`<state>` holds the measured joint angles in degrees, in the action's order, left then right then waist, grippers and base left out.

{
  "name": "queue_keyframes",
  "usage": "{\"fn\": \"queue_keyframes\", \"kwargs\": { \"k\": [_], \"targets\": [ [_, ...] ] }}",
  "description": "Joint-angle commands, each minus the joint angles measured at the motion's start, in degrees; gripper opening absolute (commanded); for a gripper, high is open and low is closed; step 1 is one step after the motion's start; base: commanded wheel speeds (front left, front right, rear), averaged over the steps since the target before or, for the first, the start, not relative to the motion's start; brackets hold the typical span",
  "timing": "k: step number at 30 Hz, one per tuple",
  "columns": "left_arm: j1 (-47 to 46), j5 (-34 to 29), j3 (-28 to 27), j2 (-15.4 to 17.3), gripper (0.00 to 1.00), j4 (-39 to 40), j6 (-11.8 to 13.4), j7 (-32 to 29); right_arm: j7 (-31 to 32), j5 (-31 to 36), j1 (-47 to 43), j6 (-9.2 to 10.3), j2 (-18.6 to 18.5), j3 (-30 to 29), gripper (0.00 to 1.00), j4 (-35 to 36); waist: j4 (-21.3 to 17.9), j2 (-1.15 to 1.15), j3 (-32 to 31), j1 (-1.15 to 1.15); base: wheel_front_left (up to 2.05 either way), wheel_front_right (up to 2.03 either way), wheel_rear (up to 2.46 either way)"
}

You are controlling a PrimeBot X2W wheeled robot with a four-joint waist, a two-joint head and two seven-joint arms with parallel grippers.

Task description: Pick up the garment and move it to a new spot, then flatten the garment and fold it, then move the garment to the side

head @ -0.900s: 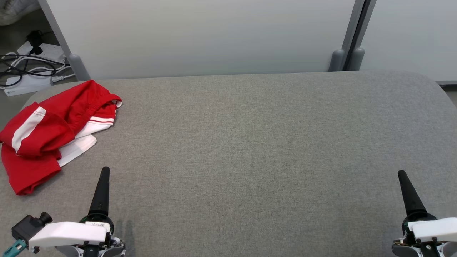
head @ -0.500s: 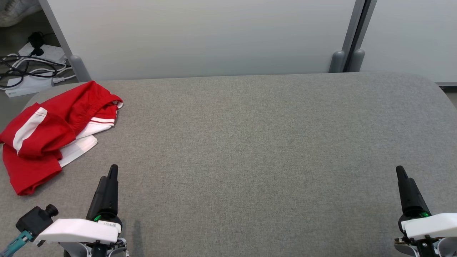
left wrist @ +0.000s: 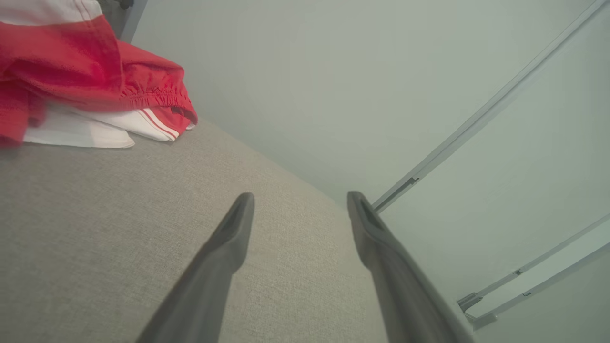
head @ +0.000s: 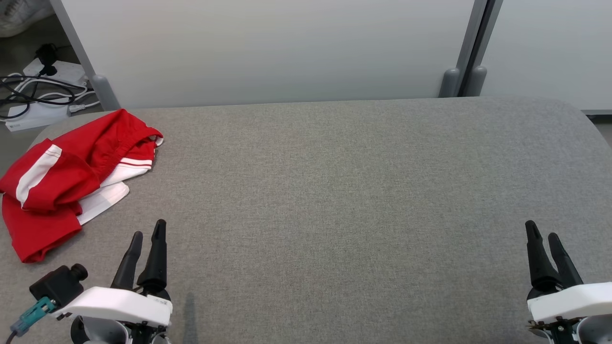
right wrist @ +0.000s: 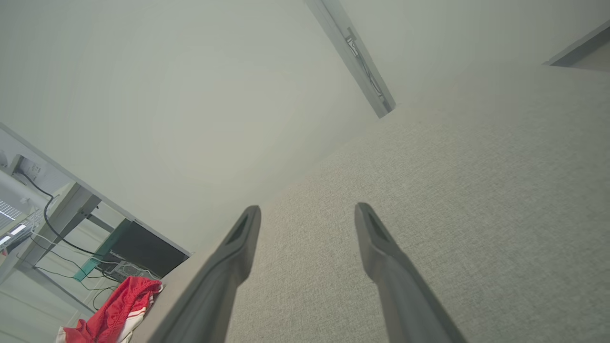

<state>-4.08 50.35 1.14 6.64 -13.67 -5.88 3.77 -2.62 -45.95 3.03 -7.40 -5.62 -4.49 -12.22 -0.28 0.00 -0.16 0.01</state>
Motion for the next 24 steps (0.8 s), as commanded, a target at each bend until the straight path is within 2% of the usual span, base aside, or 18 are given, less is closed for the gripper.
{"fn": "queue_keyframes", "kwargs": {
  "k": [1, 13, 24],
  "targets": [
    [-3.48, -3.19, -0.38, 1.39, 1.0, 1.23, 0.6, 0.85, -1.11, 2.61, 1.79, -0.05, -1.18, 0.98, 1.0, 1.35, -0.03, 0.0, -0.02, -0.01, 0.0, 0.0, 0.0],
    [-3.98, -14.51, 1.83, 3.01, 1.0, -0.39, 3.56, 2.87, -2.82, 13.17, 1.52, -0.06, -1.21, 1.87, 1.0, -1.19, 0.18, 0.0, -0.24, -0.01, 0.0, 0.0, 0.0],
    [-4.39, -20.72, 2.14, 3.55, 1.0, -1.78, 4.87, 4.71, -4.9, 21.99, 1.74, -0.06, -0.9, 2.18, 1.0, -3.36, 0.11, 0.0, -0.36, -0.01, 0.0, 0.0, 0.0]
  ]
}}
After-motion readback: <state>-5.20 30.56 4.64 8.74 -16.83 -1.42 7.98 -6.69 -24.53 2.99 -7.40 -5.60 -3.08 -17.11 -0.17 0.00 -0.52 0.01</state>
